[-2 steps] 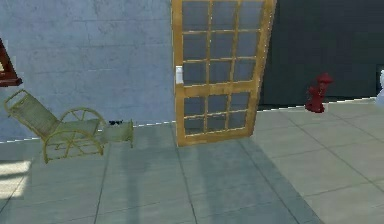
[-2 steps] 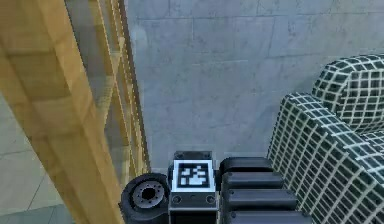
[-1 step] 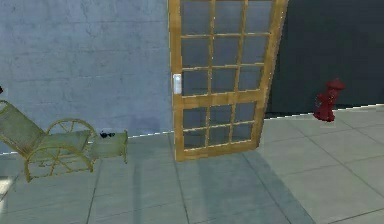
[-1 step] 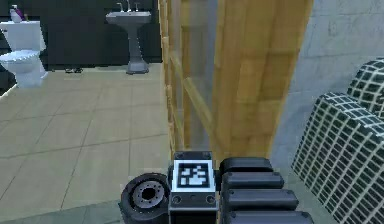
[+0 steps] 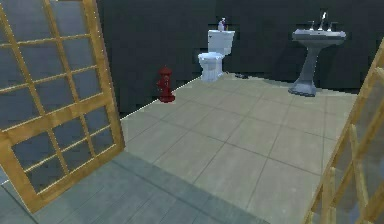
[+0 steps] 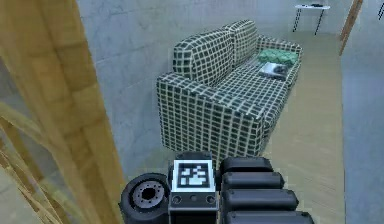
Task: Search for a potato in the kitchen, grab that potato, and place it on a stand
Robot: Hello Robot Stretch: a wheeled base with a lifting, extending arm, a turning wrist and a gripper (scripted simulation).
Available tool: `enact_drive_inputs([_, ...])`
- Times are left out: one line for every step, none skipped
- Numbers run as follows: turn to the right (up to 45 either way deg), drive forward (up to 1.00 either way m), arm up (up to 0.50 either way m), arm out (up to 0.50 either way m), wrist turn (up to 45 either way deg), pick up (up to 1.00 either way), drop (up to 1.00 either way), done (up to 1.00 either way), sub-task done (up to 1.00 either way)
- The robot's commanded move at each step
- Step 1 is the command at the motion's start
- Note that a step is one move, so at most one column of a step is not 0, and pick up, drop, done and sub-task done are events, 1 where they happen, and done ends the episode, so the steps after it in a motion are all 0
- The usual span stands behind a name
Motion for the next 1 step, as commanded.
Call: enact_drive_inputs([12.0,0.0,0.0,0.0,0.0,0.0,0.0,0.0,0.0])
